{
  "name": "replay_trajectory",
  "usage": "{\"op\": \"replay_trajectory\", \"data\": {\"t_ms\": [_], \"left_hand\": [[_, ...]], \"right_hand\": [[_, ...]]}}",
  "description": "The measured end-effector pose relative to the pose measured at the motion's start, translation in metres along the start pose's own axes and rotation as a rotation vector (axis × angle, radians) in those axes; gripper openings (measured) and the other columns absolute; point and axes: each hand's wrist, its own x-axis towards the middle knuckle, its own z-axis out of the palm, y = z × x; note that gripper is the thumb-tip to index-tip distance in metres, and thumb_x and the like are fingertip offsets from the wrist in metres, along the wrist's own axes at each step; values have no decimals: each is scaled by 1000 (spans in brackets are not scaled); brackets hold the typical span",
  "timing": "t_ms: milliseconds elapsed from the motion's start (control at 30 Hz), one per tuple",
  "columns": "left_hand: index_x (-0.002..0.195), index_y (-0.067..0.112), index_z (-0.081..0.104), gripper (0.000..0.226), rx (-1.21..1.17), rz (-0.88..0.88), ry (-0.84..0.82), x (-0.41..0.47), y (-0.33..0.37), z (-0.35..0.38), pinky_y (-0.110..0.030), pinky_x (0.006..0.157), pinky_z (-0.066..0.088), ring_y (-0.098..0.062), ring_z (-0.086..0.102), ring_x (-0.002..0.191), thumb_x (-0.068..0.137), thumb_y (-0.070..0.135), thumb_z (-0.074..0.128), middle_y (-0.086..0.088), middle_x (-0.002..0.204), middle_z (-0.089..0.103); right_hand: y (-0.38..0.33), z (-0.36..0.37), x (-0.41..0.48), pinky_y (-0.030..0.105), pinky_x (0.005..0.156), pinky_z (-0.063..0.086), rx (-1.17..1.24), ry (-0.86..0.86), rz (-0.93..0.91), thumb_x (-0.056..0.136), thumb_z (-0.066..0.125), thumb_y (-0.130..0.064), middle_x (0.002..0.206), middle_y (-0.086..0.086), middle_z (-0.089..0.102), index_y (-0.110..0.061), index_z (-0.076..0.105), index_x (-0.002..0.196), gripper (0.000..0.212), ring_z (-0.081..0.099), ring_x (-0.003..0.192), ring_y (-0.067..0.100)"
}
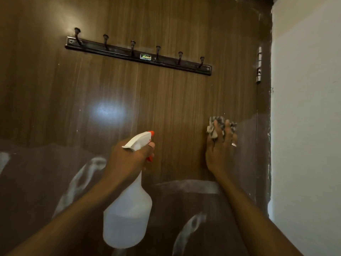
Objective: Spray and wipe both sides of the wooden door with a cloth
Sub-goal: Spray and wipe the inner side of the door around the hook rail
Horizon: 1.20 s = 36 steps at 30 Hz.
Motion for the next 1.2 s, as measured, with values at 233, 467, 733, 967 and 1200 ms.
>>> {"op": "replay_trajectory", "data": {"t_ms": [233, 467, 733, 967, 1200], "left_hand": [[114, 13, 64, 33, -1, 5, 34, -2, 12, 53, -43, 78, 56, -27, 67, 85, 87, 31, 64, -10, 92, 71], [97, 20, 65, 12, 7, 27, 27, -10, 19, 87, -47, 83, 55, -26, 67, 83, 88, 28, 63, -11, 90, 72], [96, 17, 63, 12, -35, 10, 9, -18, 34, 124, -41, 77, 54, -25, 66, 81, 88, 26, 61, -10, 88, 70], [95, 15, 68, 13, -1, 45, 12, -42, 32, 138, -35, 70, 55, -23, 68, 77, 87, 25, 64, -10, 85, 72], [113, 16, 59, 39, -15, -83, -40, -71, 0, 159, -33, 77, 55, -19, 66, 88, 80, 33, 72, -5, 98, 68]], "right_hand": [[12, -5, -1, 46, 109, 29, -27, -81, -346, 99, 52, -31, 165, -2, 11, -40, 31, 152, 57, 17, 147, 36], [89, -29, 34, 60, 109, 38, 1, -3, -66, 102, 46, -30, 165, 1, 15, -37, 35, 151, 51, 14, 149, 35], [68, -28, 38, 46, 102, 40, 8, -82, -335, 99, 50, -37, 165, -3, 11, -41, 30, 152, 57, 18, 145, 37], [140, -48, 29, 57, 115, 30, 55, 30, -31, 100, 53, -27, 163, 9, 22, -33, 25, 156, 63, 19, 147, 37], [149, -40, 3, 55, 113, 27, -35, -47, -270, 99, 55, -26, 164, 5, 17, -32, 33, 153, 59, 16, 149, 38]]}}
